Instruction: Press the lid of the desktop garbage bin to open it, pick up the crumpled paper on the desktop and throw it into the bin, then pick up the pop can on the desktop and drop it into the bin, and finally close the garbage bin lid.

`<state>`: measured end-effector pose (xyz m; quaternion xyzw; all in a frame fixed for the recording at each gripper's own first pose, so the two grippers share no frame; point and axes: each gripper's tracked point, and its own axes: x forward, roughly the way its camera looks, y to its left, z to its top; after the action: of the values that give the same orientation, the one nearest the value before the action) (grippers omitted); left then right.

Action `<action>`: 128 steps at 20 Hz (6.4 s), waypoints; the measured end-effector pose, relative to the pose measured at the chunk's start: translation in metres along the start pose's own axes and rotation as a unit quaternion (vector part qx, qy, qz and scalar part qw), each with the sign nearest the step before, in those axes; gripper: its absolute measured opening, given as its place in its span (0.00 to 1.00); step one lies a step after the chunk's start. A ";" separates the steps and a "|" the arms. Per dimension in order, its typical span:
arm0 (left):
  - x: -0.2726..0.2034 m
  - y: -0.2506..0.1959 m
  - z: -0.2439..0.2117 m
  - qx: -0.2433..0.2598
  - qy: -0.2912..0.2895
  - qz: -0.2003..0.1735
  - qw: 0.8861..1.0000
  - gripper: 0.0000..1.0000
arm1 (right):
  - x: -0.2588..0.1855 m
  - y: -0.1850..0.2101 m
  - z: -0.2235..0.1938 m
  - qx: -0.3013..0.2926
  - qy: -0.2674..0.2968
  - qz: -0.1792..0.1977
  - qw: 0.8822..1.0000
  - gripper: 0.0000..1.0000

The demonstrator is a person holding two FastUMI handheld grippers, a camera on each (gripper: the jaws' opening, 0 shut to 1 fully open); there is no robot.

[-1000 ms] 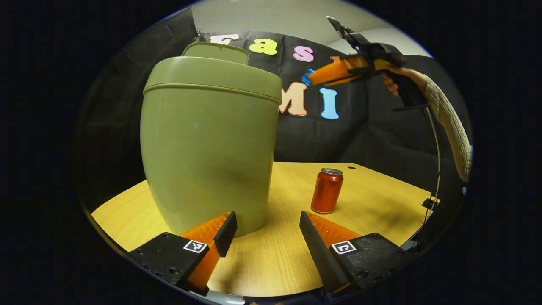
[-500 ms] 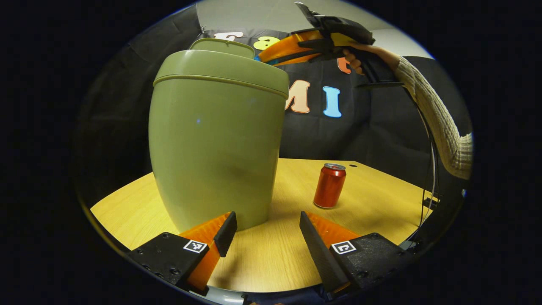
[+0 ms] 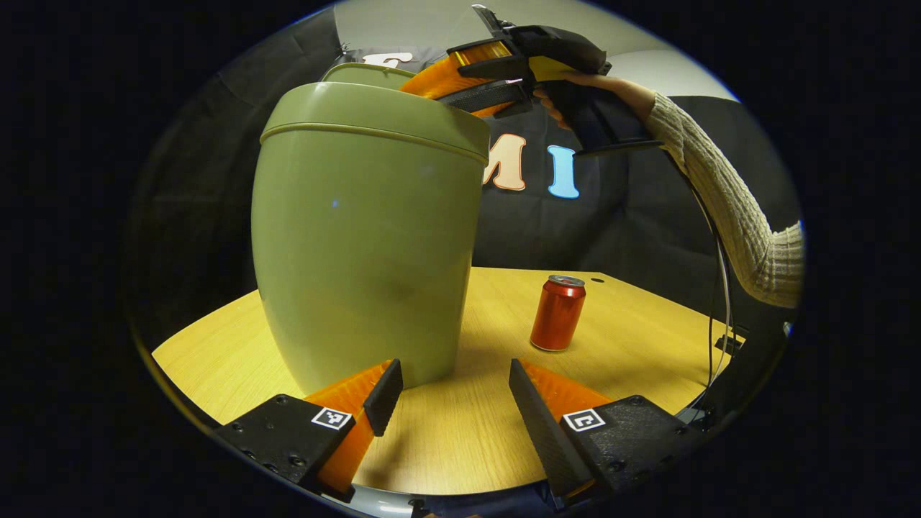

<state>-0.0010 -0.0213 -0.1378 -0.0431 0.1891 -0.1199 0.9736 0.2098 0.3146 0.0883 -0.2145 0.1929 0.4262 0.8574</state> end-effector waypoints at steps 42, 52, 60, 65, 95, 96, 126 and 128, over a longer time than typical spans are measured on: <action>0.139 -0.128 0.023 0.097 0.039 -0.108 0.989 0.88 | -0.264 -0.099 -0.261 0.181 0.022 -0.226 0.957 0.98; 0.160 -0.135 0.006 0.095 0.065 -0.109 0.987 0.88 | -0.286 -0.105 -0.320 0.280 0.017 -0.248 0.927 0.99; 0.168 -0.136 0.000 0.092 0.074 -0.106 0.987 0.80 | -0.290 -0.106 -0.356 0.286 0.041 -0.271 0.918 0.98; 0.165 -0.137 0.011 0.105 0.064 -0.107 0.987 0.79 | -0.290 -0.105 -0.370 0.296 0.045 -0.277 0.913 0.98; 0.065 -0.089 0.301 0.044 -0.098 -0.114 0.988 0.78 | -0.286 -0.079 -0.384 0.282 0.026 -0.245 0.927 0.98; 0.061 -0.080 0.308 0.044 -0.102 -0.103 0.988 0.78 | -0.286 -0.079 -0.382 0.282 0.026 -0.242 0.928 0.98; 0.048 0.081 0.365 0.077 -0.073 0.063 0.992 0.80 | -0.269 -0.071 -0.360 0.271 0.031 -0.231 0.934 0.98; 0.052 0.081 0.376 0.070 -0.079 0.063 0.992 0.77 | -0.269 -0.070 -0.361 0.272 0.030 -0.228 0.934 0.98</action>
<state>0.2055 0.0582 0.1808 0.0278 0.1052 -0.0671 0.9918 0.0625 -0.0900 -0.0599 -0.0242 0.2733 0.1434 0.9509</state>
